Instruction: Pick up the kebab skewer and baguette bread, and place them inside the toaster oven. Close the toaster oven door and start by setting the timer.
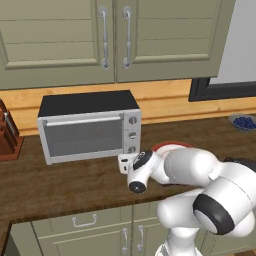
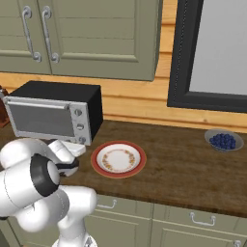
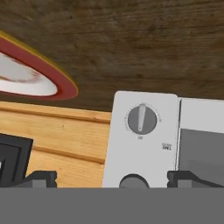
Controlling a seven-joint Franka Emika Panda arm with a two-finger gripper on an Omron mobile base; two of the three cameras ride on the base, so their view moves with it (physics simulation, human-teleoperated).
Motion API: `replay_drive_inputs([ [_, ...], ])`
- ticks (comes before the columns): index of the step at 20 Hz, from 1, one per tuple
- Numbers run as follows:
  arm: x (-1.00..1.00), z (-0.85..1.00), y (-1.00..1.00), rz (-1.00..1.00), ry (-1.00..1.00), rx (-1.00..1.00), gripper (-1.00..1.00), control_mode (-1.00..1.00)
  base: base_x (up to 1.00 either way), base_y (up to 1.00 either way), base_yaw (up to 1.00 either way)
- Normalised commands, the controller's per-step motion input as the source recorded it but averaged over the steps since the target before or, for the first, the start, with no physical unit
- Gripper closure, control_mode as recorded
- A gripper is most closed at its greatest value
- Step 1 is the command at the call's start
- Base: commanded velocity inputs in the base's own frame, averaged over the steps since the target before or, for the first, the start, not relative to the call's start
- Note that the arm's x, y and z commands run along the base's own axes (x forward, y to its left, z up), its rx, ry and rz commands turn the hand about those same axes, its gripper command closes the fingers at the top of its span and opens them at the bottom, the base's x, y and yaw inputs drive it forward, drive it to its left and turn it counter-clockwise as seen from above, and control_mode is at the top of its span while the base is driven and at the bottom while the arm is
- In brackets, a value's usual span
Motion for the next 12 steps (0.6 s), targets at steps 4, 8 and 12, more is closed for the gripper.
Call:
replay_drive_inputs([
  [4, 0.05, -0.01, 0.00, 0.02, 0.00, -0.02, -1.00, -1.00, 0.00, 0.00, 0.00],
  [8, 0.11, -0.01, 0.00, 0.06, 0.00, 0.00, -1.00, -1.00, 0.00, 0.00, 0.00],
  [12, 0.09, -0.02, 0.00, 0.06, 0.00, 0.00, -1.00, -1.00, 0.00, 0.00, 0.00],
])
